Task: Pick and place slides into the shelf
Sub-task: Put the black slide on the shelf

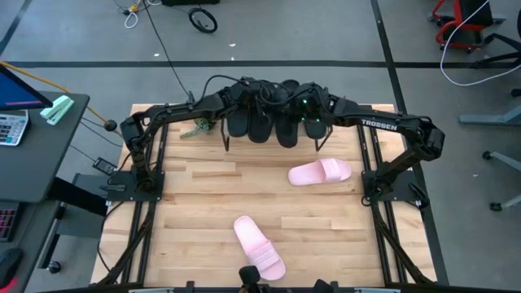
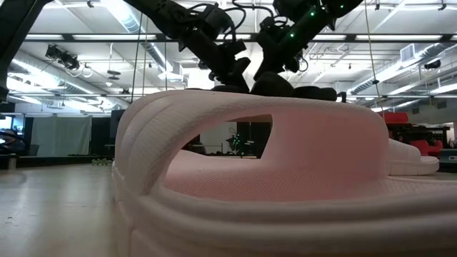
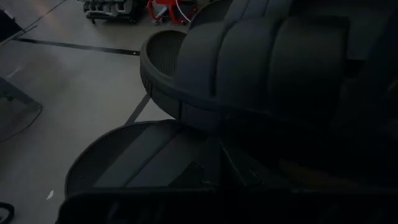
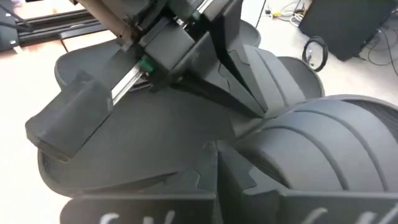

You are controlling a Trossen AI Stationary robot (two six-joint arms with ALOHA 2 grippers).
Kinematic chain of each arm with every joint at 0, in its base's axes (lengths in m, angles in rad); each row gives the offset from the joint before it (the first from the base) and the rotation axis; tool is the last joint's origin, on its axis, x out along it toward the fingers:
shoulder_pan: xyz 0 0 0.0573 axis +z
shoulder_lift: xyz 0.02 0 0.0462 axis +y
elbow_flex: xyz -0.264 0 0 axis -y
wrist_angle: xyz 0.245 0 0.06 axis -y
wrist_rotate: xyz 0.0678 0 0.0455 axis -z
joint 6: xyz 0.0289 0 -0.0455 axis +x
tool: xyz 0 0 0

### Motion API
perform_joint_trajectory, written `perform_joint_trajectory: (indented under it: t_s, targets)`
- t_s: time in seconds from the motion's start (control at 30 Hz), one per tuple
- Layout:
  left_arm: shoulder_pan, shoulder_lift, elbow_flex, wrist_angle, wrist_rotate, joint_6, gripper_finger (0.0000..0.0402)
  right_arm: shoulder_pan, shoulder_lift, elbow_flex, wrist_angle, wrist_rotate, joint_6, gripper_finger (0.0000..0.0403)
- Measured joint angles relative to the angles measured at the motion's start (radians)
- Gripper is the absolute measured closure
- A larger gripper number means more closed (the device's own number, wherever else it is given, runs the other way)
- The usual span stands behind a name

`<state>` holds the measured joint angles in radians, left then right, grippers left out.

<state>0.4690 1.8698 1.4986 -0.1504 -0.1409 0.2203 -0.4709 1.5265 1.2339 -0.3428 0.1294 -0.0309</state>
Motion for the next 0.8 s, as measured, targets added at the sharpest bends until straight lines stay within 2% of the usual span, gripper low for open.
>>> perform_joint_trajectory:
  t_s: [0.2,0.33,0.47,0.8]
  targets:
    - [0.001,0.0,0.0,-0.016,-0.015,0.0,0.0401,-0.006,-0.012,0.0,-0.055,0.064,-0.009,0.0403]
    - [0.008,-0.004,0.001,-0.056,-0.046,0.0,0.0401,-0.024,-0.019,-0.006,-0.21,0.12,-0.008,0.0403]
    - [0.014,-0.004,0.002,-0.069,-0.047,0.0,0.0401,-0.025,-0.021,-0.003,-0.295,0.225,0.016,0.0403]
    - [0.012,-0.002,0.0,-0.053,-0.055,0.0,0.0401,0.006,-0.074,-0.003,-0.164,0.137,0.004,0.0403]
